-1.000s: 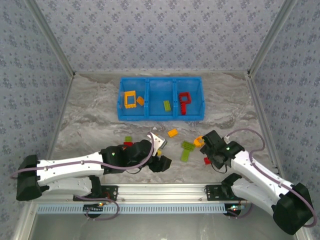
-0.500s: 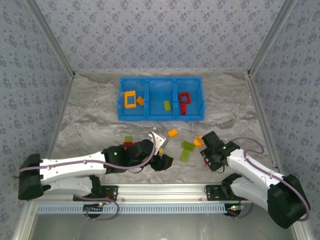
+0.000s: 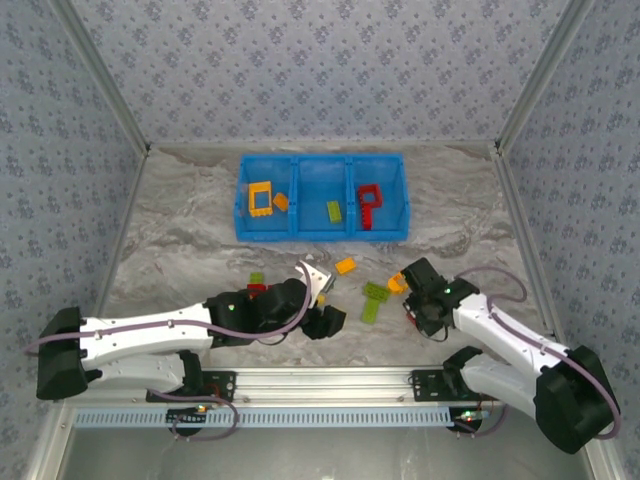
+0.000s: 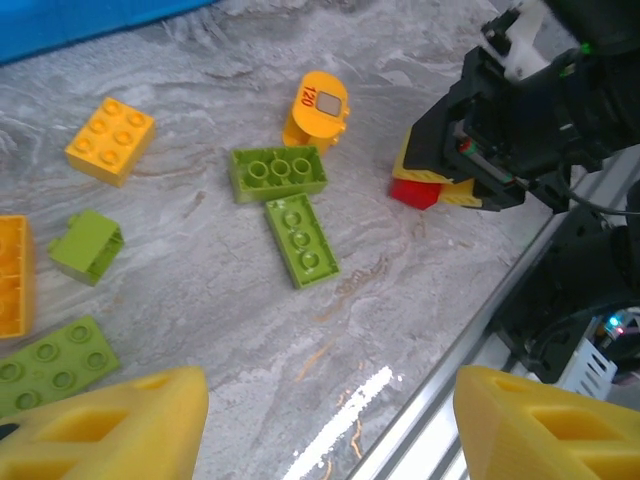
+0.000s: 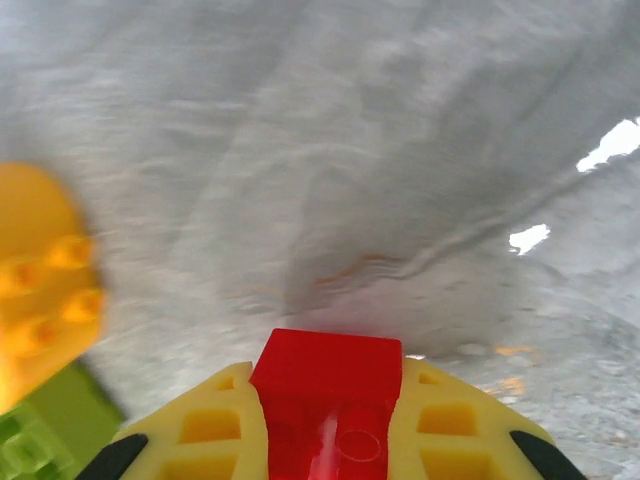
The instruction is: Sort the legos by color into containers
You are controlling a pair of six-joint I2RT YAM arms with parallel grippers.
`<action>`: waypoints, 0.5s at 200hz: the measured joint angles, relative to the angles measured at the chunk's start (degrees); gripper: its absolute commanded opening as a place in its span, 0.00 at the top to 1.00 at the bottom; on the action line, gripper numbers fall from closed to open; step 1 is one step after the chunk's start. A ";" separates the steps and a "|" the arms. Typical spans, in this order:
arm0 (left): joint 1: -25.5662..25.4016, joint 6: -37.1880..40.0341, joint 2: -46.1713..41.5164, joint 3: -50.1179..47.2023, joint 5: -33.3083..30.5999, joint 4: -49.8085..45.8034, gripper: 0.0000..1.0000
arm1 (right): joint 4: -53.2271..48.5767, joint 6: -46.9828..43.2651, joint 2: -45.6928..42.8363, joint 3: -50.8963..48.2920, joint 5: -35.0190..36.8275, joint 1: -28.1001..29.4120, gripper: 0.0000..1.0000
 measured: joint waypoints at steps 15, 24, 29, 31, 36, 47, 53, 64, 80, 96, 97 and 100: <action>0.02 -0.66 -0.39 0.42 -2.67 -0.74 0.33 | -0.02 -6.10 2.29 7.52 2.49 1.07 0.82; 0.02 -1.25 -0.66 0.87 -4.48 -1.11 0.33 | -0.55 -10.36 5.11 12.87 3.96 1.27 0.82; 0.07 -1.51 -0.74 1.27 -5.42 -1.49 0.33 | -0.44 -13.05 7.10 16.04 4.63 1.27 0.82; 0.09 -1.57 -0.74 1.42 -5.68 -1.57 0.33 | -0.46 -13.68 7.80 17.18 4.92 1.27 0.82; 0.31 -1.95 -0.74 1.90 -6.58 -1.88 0.33 | -0.39 -16.63 10.16 20.52 5.66 1.25 0.82; 0.72 -2.73 -0.74 2.86 -8.07 -2.05 0.33 | 0.39 -22.27 15.45 27.26 6.88 1.09 0.82; 1.07 -3.17 -0.83 3.32 -8.85 -2.14 0.33 | 0.55 -24.44 17.59 29.79 7.04 0.94 0.82; 1.81 -3.89 -1.07 3.91 -9.99 -2.25 0.33 | 1.36 -29.22 22.77 34.75 6.67 0.15 0.82; 2.75 -4.72 -1.14 4.83 -11.30 -2.34 0.33 | 2.25 -34.49 30.03 40.87 5.14 -2.10 0.82; 3.13 -5.11 -1.16 5.64 -12.07 -2.34 0.33 | 2.95 -38.86 36.83 46.16 3.15 -4.68 0.82; 3.15 -5.14 -1.16 5.70 -12.09 -2.34 0.33 | 2.91 -39.23 37.66 46.82 2.86 -4.98 0.82; 3.15 -5.14 -1.16 5.84 -12.07 -2.36 0.33 | 2.97 -39.85 38.75 47.74 2.69 -5.40 0.81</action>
